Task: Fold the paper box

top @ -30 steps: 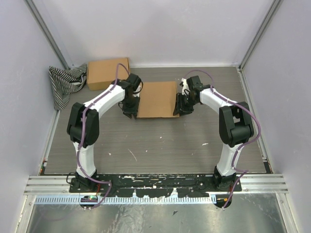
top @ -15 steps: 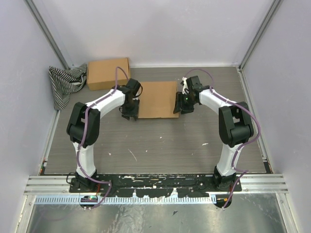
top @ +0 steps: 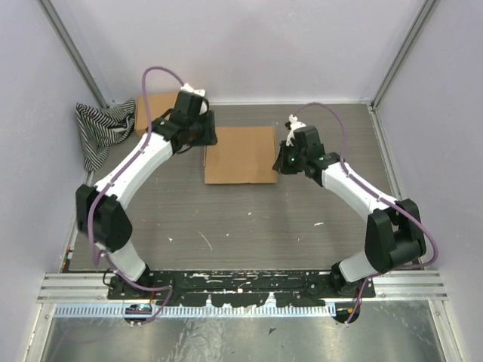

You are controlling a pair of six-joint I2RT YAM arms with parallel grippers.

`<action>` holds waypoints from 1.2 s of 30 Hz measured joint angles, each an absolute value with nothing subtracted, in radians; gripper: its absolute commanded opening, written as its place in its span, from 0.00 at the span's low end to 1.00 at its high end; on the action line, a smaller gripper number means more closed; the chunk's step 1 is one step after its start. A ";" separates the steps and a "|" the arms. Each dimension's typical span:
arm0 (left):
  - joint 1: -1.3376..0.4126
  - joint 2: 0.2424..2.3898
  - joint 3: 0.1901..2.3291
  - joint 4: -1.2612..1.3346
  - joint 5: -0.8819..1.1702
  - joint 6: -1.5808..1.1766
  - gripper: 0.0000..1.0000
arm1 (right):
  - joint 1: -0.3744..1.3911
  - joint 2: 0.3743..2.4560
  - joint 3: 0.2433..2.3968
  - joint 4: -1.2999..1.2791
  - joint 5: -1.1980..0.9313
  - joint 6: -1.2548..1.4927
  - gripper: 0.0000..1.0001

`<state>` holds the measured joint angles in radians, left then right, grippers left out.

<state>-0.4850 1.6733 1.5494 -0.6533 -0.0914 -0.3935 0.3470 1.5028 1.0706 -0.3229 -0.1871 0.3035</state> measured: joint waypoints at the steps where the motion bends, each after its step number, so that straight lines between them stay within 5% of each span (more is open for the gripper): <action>1: -0.485 1.703 1.585 -0.633 -0.075 -0.395 0.49 | 0.373 1.483 1.051 -0.290 -0.178 0.315 0.01; 7: -0.485 2.048 1.896 -0.543 0.048 -0.405 0.50 | 0.530 1.544 1.012 -0.199 -0.071 0.352 0.01; 12: -0.492 2.204 1.932 -0.550 0.107 -0.439 0.51 | 0.548 1.619 1.010 -0.192 0.057 0.396 0.01; 36: -0.516 2.265 1.924 -0.532 0.287 -0.471 0.40 | 0.537 1.882 1.067 0.033 0.295 0.460 0.01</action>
